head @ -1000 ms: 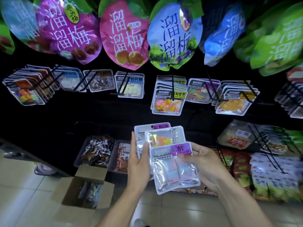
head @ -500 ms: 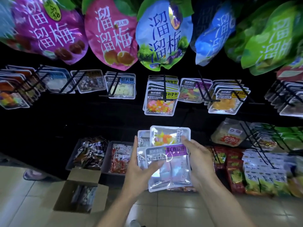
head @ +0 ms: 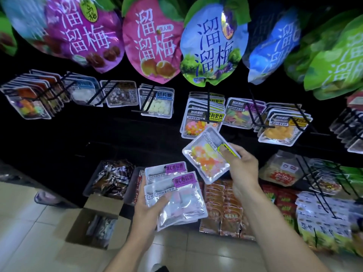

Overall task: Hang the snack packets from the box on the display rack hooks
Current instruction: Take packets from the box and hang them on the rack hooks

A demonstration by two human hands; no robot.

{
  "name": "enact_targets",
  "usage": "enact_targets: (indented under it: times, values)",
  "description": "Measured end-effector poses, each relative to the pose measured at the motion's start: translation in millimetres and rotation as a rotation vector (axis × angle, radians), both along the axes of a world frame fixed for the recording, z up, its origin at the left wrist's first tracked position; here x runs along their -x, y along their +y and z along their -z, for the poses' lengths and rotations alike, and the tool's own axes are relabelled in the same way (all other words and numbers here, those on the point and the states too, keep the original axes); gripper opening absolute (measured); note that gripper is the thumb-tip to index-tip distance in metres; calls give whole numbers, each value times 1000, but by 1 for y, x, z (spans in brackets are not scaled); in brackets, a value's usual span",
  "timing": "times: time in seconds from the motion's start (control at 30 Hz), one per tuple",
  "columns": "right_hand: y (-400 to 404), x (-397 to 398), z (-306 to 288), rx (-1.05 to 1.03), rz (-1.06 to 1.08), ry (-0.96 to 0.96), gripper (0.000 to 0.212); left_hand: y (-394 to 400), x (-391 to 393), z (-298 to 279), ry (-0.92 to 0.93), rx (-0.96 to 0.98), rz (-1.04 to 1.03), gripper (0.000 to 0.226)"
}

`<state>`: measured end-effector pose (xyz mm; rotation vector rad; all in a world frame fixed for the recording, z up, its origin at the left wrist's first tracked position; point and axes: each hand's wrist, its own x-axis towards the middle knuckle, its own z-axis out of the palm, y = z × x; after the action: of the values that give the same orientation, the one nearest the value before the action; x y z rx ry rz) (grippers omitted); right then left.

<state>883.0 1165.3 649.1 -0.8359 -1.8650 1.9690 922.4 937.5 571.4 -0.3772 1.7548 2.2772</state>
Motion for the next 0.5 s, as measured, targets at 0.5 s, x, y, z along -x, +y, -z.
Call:
enact_targets:
  times: [0.5]
  values:
    - [-18,52,-50,-337,-87,-5,15,-25,20,-4,-21,-142,-147,88]
